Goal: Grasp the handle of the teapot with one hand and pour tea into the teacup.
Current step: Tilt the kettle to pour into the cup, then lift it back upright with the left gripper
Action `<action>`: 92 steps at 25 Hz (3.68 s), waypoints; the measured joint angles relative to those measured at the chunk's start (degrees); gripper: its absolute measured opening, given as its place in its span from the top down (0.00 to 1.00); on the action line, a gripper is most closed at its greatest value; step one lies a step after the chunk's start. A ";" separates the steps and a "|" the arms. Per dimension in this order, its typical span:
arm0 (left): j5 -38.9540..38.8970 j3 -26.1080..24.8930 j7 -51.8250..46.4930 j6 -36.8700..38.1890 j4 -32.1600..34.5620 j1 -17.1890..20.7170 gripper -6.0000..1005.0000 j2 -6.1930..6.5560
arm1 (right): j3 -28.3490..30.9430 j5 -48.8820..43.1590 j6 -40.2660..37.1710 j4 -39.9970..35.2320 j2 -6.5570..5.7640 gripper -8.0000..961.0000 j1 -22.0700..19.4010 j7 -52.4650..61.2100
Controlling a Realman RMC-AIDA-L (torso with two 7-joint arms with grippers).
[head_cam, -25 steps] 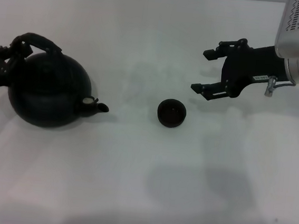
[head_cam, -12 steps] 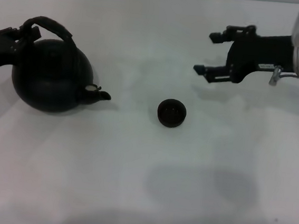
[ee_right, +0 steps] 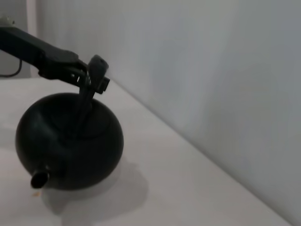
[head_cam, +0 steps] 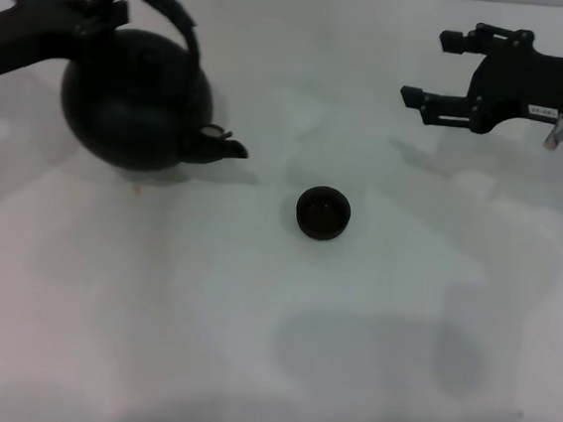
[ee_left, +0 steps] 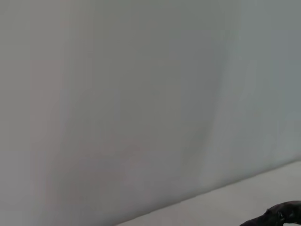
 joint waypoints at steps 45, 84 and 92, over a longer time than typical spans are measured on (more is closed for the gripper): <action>39.81 18.19 -38.96 -4.08 19.79 -10.82 0.83 -0.02 | 9.82 12.40 7.65 -10.45 -0.64 0.12 -3.38 -13.28; 58.84 26.99 -49.86 5.75 29.89 -15.62 0.84 -0.09 | 9.82 13.97 7.88 -12.96 -0.55 0.12 -3.35 -15.80; 60.08 27.98 -50.48 6.62 29.80 -16.86 0.84 -0.12 | 9.82 15.19 7.84 -14.27 -0.55 0.12 -3.21 -17.08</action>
